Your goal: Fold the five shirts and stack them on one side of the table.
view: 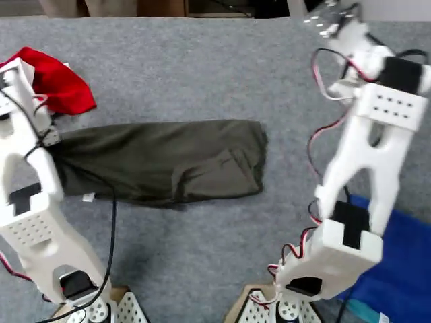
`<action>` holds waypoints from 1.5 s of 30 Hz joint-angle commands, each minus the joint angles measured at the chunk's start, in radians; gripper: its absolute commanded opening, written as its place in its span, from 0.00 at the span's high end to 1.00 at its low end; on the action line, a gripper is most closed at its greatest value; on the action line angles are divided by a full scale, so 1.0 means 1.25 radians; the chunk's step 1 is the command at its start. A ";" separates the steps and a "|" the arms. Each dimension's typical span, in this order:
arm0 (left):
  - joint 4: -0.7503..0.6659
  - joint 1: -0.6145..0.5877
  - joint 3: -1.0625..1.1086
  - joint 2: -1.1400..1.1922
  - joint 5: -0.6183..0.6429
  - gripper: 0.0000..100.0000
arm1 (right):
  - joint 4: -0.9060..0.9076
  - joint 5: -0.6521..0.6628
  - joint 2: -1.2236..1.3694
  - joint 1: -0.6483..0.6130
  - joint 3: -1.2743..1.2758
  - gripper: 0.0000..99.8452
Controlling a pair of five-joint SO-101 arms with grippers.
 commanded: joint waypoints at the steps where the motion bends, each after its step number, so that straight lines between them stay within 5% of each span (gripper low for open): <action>1: 0.018 0.088 -0.049 -0.012 0.031 0.98 | -0.012 0.009 -0.048 0.058 -0.060 0.99; 17: 0.018 0.545 -0.054 -0.012 0.130 0.98 | -0.064 0.010 -0.046 0.153 -0.062 0.99; 35: 0.018 0.802 -0.215 -0.007 0.185 0.98 | -0.064 0.010 -0.045 0.154 -0.062 0.99; 45: -0.011 0.851 -0.328 0.023 0.187 0.98 | -0.060 0.010 -0.045 0.152 -0.062 0.99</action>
